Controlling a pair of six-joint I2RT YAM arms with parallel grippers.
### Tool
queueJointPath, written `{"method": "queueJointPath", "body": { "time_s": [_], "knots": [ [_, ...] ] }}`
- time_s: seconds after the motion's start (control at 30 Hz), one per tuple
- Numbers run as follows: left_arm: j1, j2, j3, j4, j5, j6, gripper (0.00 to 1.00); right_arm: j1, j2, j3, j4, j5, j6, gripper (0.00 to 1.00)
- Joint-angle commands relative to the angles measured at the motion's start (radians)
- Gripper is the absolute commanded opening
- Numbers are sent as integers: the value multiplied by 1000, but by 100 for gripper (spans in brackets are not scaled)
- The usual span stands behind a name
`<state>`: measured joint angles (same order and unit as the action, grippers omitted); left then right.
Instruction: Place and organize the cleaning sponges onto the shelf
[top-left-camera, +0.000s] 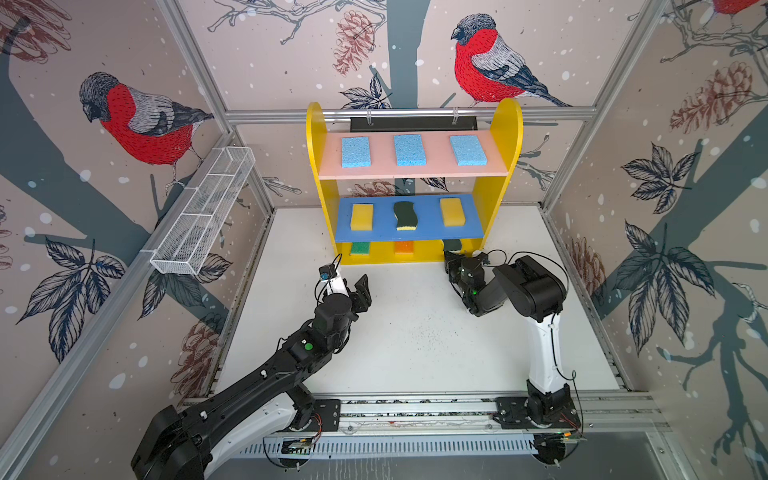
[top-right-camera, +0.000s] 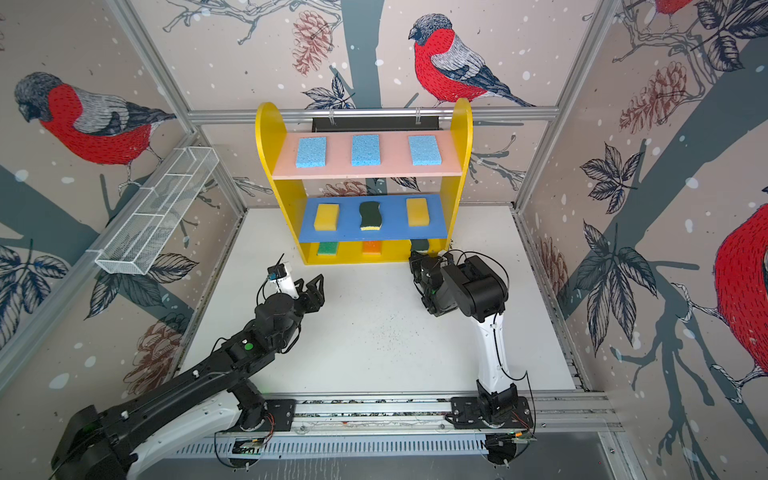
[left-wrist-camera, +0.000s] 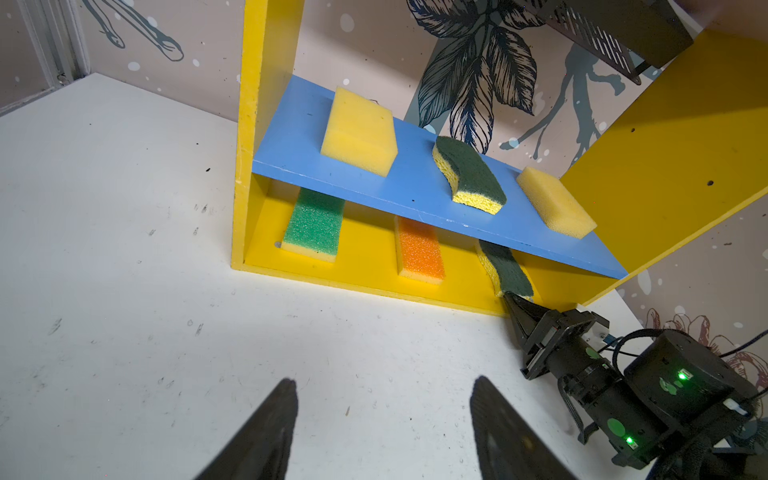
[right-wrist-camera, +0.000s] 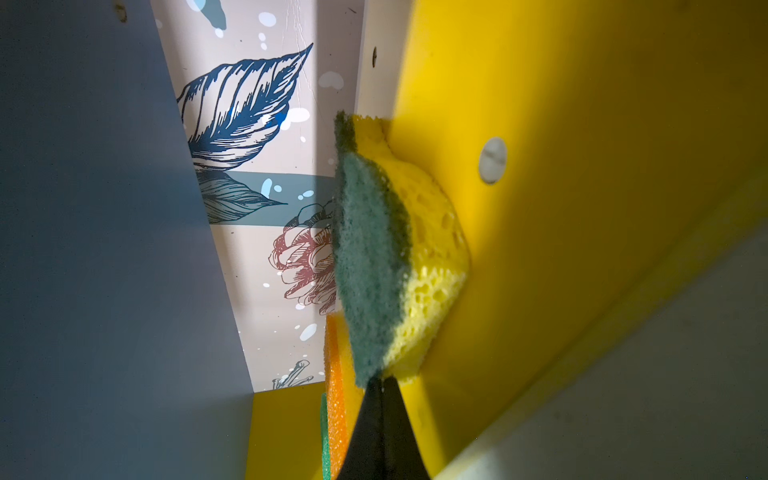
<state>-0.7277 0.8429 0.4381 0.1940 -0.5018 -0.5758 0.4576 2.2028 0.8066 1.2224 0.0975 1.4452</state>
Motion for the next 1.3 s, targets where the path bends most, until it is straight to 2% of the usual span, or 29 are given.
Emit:
{"method": "queueJointPath", "body": {
  "time_s": [0.0,0.23,0.73,0.93,1.27],
  "knots": [
    [2,4,2,15,-15,3,67,6,6,-39,-204,-4,0,0],
    [1,5,-1,15,-20,-2,67,-1,-32,-77,-211,29,25,0],
    [0,16,1,7,-26,-31,67,-8,16,-29,-227,34,97,0],
    [1,12,2,5,-29,-44,67,-4,18,-1,-277,23,123,0],
    [1,13,2,-4,-33,-48,67,-2,54,12,-221,-24,152,0]
  ]
}}
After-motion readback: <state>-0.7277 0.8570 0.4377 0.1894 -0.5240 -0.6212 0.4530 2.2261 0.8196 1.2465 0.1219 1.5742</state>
